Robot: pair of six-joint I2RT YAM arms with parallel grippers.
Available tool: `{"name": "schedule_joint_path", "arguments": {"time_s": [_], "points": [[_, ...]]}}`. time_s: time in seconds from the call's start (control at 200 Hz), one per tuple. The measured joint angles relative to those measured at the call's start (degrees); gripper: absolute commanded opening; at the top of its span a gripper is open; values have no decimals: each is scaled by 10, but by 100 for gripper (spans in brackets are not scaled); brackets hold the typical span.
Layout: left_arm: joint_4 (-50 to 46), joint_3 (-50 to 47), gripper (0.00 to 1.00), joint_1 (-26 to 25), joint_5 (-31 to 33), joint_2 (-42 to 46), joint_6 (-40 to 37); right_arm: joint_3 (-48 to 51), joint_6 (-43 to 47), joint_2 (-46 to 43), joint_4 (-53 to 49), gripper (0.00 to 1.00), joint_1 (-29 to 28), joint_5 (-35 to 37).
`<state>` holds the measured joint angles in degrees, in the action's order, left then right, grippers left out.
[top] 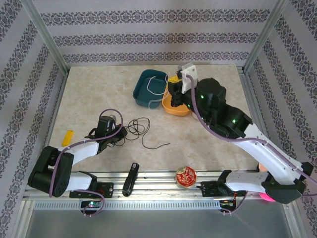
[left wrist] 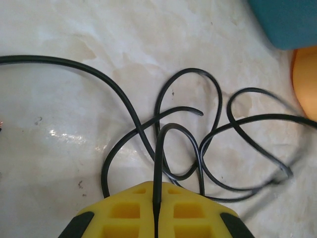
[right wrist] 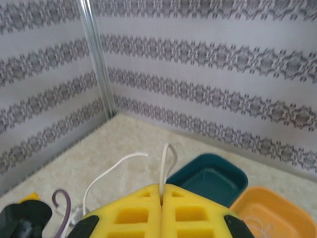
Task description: Untangle the cables
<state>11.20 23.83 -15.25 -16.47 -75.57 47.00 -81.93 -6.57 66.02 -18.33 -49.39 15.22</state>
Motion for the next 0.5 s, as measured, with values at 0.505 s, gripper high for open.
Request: {"name": "schedule_joint_path", "arguments": {"time_s": [0.505], "points": [[9,0,0,0,0,-2,2,78,6,51,70,0,6,81]]}}
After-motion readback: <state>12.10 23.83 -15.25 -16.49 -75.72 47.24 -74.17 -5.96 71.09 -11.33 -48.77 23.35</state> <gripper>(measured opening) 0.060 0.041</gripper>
